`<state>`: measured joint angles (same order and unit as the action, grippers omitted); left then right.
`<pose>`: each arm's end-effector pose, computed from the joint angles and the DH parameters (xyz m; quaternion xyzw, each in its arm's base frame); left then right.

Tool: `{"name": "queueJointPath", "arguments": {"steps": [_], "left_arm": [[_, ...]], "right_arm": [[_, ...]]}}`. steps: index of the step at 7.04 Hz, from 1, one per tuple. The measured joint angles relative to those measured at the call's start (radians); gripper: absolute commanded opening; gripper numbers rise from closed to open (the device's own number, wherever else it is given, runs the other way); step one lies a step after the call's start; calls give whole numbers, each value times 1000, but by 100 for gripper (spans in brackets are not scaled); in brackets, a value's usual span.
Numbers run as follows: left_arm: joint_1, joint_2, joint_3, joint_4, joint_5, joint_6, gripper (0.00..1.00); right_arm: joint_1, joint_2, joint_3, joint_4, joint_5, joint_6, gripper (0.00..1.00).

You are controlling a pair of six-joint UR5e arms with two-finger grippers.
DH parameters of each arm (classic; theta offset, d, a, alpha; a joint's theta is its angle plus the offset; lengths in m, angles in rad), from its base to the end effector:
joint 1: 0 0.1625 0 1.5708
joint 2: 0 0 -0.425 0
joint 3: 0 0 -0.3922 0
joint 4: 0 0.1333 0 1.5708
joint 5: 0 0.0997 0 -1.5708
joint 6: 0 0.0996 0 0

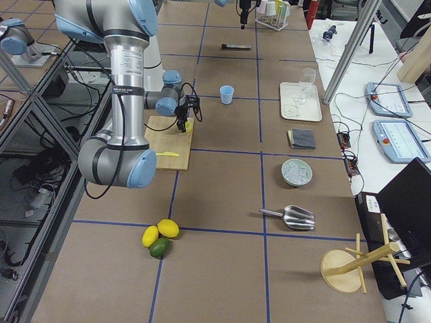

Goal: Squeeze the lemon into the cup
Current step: 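Close the right gripper on a lemon slice and lift it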

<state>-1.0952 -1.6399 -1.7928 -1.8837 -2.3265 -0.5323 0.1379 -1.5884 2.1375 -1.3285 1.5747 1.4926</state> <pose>0.1841 -0.4994 0.4770 0.0720 0.4419 0.0845 0.8901 -0.4453 -0.1960 0.3818 0.0398 -0.3834 0.0268 0.9223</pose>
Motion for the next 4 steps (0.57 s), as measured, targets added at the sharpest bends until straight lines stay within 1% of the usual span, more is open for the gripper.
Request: {"name": "queueJointPath", "arguments": {"steps": [4], "left_arm": [[0,0,-8,-1,-2,-22,100]], "right_arm": [[12,-11,39,-1,0,0,40]]}}
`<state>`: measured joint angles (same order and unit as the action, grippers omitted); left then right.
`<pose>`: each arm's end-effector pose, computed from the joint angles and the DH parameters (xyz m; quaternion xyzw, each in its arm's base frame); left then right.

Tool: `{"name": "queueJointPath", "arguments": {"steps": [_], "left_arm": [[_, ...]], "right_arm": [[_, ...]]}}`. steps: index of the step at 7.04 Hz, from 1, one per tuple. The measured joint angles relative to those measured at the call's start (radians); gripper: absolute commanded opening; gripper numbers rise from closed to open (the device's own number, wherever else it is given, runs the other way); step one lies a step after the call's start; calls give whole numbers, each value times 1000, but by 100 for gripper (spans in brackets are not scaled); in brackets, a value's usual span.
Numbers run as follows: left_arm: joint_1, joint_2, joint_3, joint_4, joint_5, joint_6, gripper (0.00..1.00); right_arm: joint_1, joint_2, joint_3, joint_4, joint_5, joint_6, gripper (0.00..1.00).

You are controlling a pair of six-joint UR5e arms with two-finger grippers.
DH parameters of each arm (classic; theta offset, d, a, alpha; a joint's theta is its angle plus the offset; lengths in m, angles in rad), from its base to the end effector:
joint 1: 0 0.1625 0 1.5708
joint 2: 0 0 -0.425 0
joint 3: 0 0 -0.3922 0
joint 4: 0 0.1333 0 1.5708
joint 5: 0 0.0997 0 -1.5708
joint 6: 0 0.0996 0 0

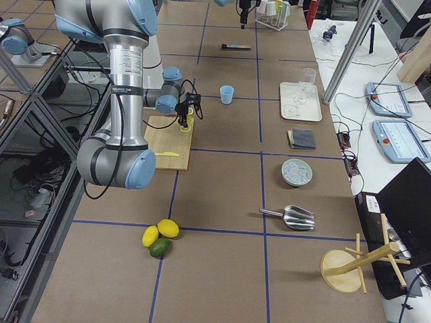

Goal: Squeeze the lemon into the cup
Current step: 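Close the right gripper on a lemon slice and lift it, then carry the lemon slice with the right gripper over the blue cup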

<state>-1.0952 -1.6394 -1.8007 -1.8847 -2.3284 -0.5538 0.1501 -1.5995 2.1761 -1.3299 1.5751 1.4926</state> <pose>0.1837 -0.4984 0.4731 0.0702 0.4448 0.0768 0.8896 -0.4324 -0.1998 0.3689 0.0433 -0.3951 0.0321 0.9171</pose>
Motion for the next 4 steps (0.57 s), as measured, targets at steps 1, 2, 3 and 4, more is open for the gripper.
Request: {"name": "queueJointPath", "arguments": {"steps": [1,2,3,4], "left_arm": [[0,0,-3,0,0,-10,100],[0,0,-5,-1,0,-15,100],[0,0,-6,-1,0,-16,100],[0,0,-7,-1,0,-17,100]], "right_arm": [[3,-2,6,0,0,0,40],[9,-5,18,0,0,0,40],[18,-5,45,-24,1,0,40],[29,16,78,-81,3,0,41]]}}
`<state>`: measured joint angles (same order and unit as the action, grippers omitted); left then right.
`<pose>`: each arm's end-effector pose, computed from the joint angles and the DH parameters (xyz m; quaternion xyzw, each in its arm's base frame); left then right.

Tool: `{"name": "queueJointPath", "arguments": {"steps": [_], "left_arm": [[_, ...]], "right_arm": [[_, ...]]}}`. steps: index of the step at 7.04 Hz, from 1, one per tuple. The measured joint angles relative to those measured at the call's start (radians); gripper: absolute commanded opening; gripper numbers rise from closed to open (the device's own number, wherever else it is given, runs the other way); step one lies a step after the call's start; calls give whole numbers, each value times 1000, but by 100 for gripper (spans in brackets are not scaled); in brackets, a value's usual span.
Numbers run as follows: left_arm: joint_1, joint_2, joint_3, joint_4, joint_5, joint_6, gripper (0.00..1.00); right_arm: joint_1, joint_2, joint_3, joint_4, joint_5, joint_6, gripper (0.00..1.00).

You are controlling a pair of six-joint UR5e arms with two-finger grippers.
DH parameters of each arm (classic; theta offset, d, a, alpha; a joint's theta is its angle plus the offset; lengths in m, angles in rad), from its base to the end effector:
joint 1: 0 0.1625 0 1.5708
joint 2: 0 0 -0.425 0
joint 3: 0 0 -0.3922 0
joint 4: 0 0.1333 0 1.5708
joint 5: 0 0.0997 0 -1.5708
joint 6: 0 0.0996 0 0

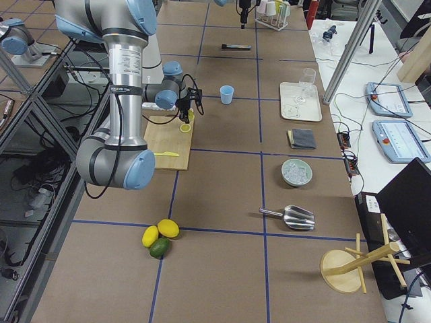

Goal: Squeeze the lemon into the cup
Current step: 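Carry the lemon slice with the right gripper over the blue cup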

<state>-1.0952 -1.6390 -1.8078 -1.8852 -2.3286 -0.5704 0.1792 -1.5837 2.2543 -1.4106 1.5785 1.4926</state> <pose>0.1833 -0.4975 0.4697 0.0694 0.4467 0.0707 0.8892 -0.4119 -0.2093 0.3373 0.0483 -0.4007 0.0446 0.9139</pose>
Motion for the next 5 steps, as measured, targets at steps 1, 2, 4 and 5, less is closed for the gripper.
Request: {"name": "queueJointPath", "arguments": {"steps": [1,2,4,5], "left_arm": [[0,0,0,0,0,0,100],[0,1,0,0,0,0,100],[0,1,3,0,0,0,100],[0,2,4,0,1,0,100]], "right_arm": [[9,52,25,-66,3,0,41],[14,103,31,-110,5,0,41],[30,193,22,-150,5,0,43],[36,206,21,-155,5,0,45]]}}
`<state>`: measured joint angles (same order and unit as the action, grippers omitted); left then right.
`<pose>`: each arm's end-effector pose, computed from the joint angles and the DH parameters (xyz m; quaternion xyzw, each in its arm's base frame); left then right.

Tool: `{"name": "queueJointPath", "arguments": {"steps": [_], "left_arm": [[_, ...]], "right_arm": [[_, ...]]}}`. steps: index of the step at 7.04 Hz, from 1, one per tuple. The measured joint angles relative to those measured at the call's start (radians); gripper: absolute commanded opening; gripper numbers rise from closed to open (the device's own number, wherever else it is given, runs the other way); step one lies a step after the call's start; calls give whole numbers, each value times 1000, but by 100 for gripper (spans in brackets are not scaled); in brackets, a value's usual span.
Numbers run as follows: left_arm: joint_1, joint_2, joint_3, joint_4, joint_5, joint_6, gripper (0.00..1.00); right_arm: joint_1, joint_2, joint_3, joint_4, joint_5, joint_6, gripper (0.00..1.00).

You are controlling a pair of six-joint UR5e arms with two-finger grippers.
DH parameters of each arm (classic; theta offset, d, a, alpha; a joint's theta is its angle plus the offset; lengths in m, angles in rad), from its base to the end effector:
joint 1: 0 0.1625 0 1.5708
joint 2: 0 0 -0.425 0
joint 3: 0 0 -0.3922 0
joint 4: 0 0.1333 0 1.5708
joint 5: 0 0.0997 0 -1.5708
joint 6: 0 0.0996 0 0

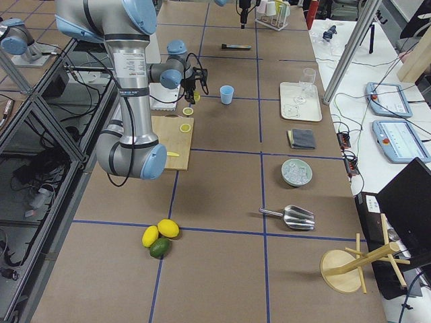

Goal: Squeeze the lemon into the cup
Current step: 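Carry the lemon slice with the right gripper over the blue cup, then lower the lemon slice into the blue cup and open the right gripper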

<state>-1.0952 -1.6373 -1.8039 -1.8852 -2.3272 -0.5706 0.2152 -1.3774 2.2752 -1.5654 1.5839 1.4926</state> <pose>0.1832 -0.4975 0.4726 0.0675 0.4452 0.0694 0.8902 -0.4271 -0.2285 0.2563 0.0580 -0.4326 0.0587 0.8978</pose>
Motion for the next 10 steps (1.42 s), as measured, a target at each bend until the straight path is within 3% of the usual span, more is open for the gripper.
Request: {"name": "queueJointPath", "arguments": {"steps": [4,10], "left_arm": [[0,0,2,0,6,0,100],[0,-1,1,0,8,0,100]], "right_arm": [[51,78,-42,-2,-5,0,46],[170,448,-383,9,-1,18,53]]}}
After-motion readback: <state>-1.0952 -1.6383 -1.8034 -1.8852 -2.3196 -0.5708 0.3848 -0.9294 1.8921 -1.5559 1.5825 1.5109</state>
